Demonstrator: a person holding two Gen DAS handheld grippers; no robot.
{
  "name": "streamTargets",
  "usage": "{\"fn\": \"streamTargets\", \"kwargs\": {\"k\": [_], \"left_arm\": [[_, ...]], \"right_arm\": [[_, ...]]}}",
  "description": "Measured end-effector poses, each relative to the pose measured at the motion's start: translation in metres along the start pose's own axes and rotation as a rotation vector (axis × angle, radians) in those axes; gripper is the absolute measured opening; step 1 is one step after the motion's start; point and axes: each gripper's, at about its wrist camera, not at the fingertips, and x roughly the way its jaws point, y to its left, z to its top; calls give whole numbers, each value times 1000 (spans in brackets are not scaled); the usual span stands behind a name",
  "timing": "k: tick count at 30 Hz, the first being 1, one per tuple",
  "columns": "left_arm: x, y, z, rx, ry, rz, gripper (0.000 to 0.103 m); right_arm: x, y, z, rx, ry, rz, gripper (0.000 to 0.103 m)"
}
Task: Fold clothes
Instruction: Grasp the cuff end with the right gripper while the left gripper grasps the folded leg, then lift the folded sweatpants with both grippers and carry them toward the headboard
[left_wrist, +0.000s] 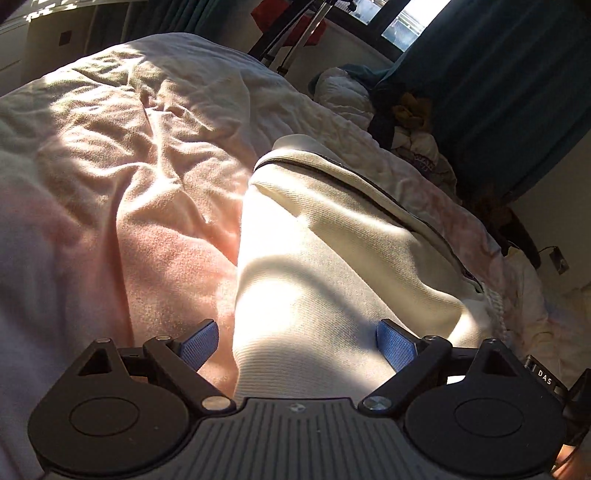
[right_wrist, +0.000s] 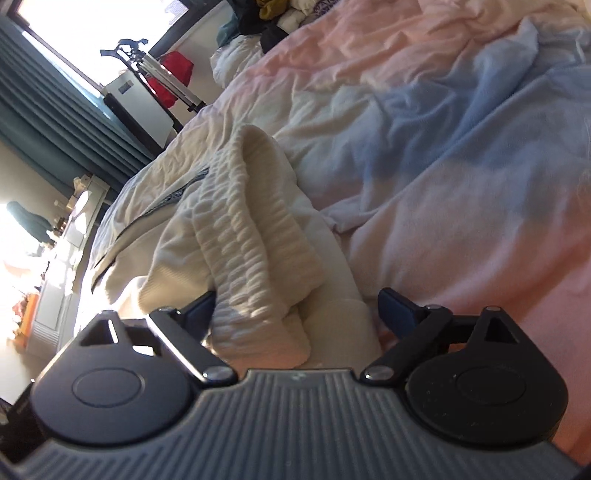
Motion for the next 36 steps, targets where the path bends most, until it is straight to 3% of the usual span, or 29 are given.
{"fn": "streamTargets", "kwargs": {"k": [7,11,16,19,24,29,36], "left_arm": [[2,-1,-2,-3,10,2,93],[4,-3,-4,9,19,-2,91],[9,-1,-6,-22,32,-31,92],[15,-1,-9,-31,24,-55,90],[13,2,-11,-84,5,-88,74],[3,6,-14,-137,-30,-139,40],[-18,-2,-15,-215,-58,-261,28]], "right_arm": [[-5,0,0,72,6,132,97],[-24,1,6,133,-29,274,97],[-9,5,3,81,21,175,96],[-2,5,0,55,38,130,85],[-14,12,-2,40,-10,136,64],[-26,19,-4,24,-58,142,51],[-53,17,2,123,-106,254,44]]}}
